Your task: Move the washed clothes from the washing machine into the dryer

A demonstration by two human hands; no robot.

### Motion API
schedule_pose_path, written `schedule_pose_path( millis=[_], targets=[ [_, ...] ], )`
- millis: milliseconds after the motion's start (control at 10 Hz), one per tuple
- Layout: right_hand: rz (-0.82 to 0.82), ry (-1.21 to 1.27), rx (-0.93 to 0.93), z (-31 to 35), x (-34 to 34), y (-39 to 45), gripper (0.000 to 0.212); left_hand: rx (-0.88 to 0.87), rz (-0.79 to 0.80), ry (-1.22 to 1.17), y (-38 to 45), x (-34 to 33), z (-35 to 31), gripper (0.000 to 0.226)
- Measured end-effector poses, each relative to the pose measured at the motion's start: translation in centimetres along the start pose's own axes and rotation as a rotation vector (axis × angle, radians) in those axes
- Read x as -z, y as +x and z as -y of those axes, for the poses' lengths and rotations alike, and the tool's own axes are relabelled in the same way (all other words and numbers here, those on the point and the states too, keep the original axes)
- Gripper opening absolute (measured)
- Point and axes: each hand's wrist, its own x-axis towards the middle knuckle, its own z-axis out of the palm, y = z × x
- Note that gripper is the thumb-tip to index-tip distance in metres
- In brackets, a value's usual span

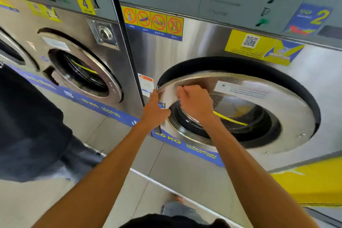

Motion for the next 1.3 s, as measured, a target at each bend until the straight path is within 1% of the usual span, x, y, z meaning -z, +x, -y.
schedule_pose_path(
  millis=[100,200,300,500,600,700,900,1000,1100,1200,1300],
  targets=[
    [-0.020,0.013,-0.022,-0.6,-0.1,2.1,0.045,-0.014,0.013,-0.033,2.1,-0.2,-1.4,0.090],
    [-0.037,0.084,-0.062,-1.0,-0.4,3.4,0.045,-0.024,0.009,-0.076,3.2,-0.8,-2.0,0.092],
    [-0.067,0.114,-0.082,-1.3,-1.0,3.6,0.044,-0.058,-0.001,-0.108,3.7,-1.7,-1.4,0.099],
    [-0.158,0.153,-0.048,-1.5,-1.8,3.9,0.046,-0.069,-0.009,-0.091,4.1,-1.7,-1.3,0.102],
    [-0.134,0.106,-0.068,-1.1,-1.5,5.1,0.049,-0.081,0.007,-0.050,5.1,-1.8,-1.9,0.099],
    [-0.091,0.092,-0.102,-0.9,-1.3,5.5,0.051,-0.056,0.028,-0.011,5.7,-1.1,-2.2,0.096],
    [-0.082,0.173,-0.142,0.0,-1.1,3.7,0.046,-0.051,0.128,0.014,4.9,0.3,-2.0,0.094],
    [-0.061,0.176,-0.118,0.3,-0.5,2.6,0.039,-0.071,0.109,0.015,4.4,0.6,-2.2,0.080],
    [0.001,0.156,-0.084,0.3,-0.4,1.7,0.036,-0.095,0.098,0.042,3.3,1.2,-2.6,0.070],
    [0.018,0.127,-0.027,0.1,-0.9,0.2,0.037,-0.119,0.113,0.050,1.9,1.6,-2.5,0.074],
    [0.028,0.073,-0.024,-0.4,-0.9,-2.3,0.035,-0.157,0.125,0.047,-0.4,2.4,-2.4,0.073]
  ],
)
